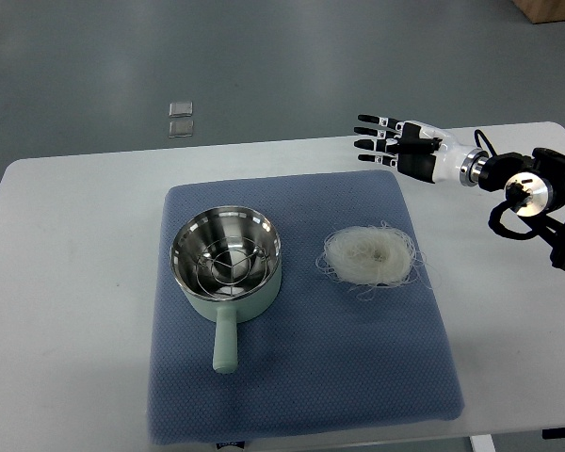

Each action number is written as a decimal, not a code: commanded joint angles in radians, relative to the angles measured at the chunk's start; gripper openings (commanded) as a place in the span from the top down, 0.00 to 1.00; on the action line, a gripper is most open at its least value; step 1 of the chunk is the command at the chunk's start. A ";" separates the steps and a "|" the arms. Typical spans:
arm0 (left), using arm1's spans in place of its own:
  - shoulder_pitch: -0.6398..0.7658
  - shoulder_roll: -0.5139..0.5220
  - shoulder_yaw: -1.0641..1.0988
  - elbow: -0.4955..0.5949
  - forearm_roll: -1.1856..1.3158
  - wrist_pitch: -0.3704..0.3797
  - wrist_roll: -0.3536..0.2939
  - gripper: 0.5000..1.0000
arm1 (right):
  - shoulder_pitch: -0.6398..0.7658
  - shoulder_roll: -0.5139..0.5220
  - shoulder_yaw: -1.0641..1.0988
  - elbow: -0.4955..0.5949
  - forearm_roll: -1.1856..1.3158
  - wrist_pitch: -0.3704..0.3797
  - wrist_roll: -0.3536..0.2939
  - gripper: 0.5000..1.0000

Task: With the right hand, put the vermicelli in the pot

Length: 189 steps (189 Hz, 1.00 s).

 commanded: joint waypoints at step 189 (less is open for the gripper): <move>-0.013 0.000 0.002 0.000 -0.002 0.003 -0.002 0.00 | 0.028 -0.019 0.001 0.005 -0.120 0.000 0.009 0.14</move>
